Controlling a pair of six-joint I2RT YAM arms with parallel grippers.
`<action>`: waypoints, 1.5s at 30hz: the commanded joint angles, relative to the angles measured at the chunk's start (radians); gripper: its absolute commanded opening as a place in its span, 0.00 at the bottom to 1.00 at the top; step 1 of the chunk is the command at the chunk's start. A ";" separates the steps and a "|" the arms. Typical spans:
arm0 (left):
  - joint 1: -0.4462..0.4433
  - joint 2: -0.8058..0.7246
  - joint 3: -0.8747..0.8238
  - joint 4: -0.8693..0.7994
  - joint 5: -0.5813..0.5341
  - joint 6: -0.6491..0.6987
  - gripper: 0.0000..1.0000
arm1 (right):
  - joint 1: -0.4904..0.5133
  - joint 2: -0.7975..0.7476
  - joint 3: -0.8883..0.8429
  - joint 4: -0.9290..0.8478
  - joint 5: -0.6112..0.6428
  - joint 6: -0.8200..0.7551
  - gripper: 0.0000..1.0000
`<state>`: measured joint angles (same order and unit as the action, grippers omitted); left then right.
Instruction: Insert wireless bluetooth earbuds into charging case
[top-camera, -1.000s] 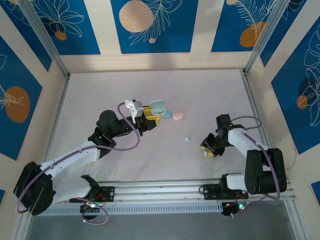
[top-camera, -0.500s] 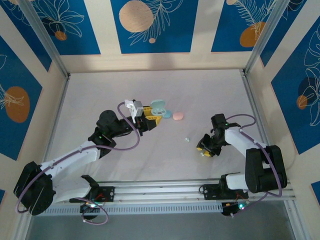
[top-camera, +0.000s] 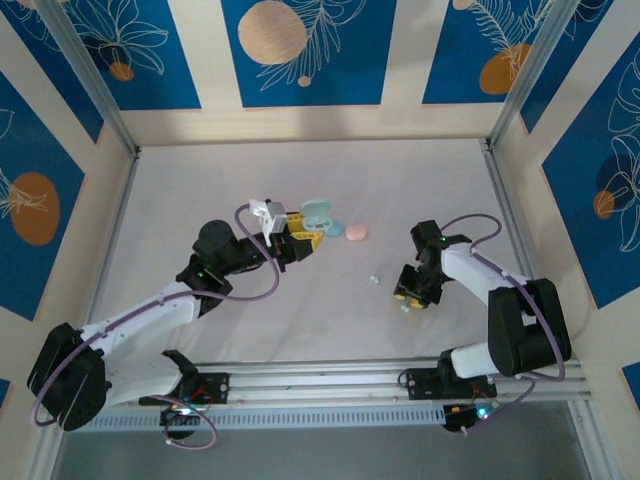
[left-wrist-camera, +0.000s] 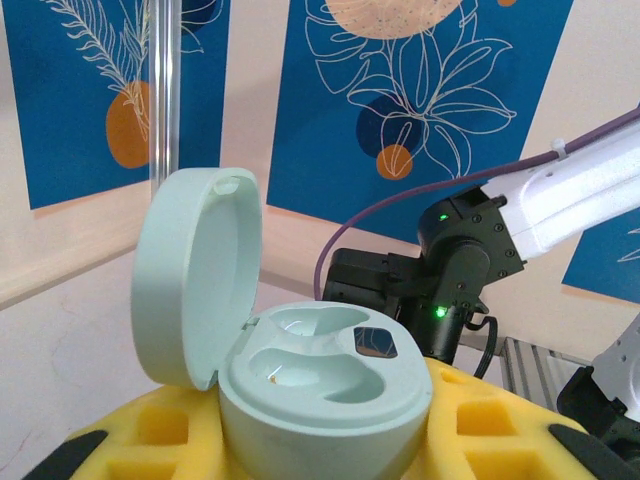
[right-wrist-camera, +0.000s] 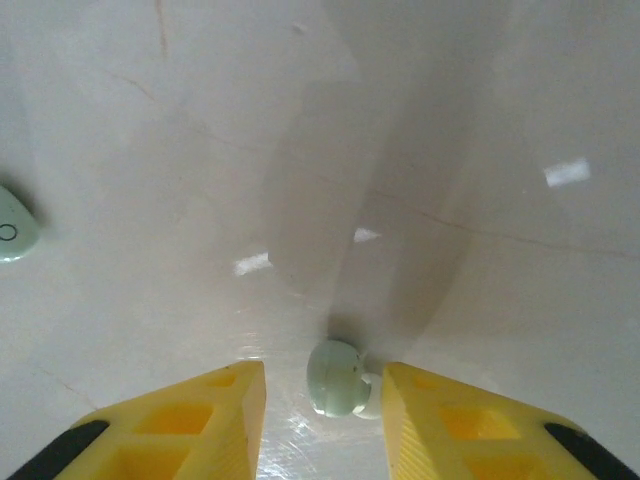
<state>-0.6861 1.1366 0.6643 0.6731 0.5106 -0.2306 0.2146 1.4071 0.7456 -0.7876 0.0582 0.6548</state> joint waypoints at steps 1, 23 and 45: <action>-0.019 -0.001 0.009 0.032 -0.013 -0.007 0.33 | 0.009 0.035 0.040 -0.036 0.022 -0.039 0.33; -0.018 0.015 0.018 0.033 -0.014 -0.009 0.33 | 0.052 0.157 0.106 -0.098 0.008 -0.131 0.32; -0.022 0.023 0.026 0.030 -0.010 -0.017 0.33 | 0.066 0.151 0.101 -0.120 -0.014 -0.091 0.34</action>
<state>-0.6922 1.1625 0.6643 0.6731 0.5030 -0.2352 0.2752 1.5597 0.8303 -0.8734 0.0273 0.5537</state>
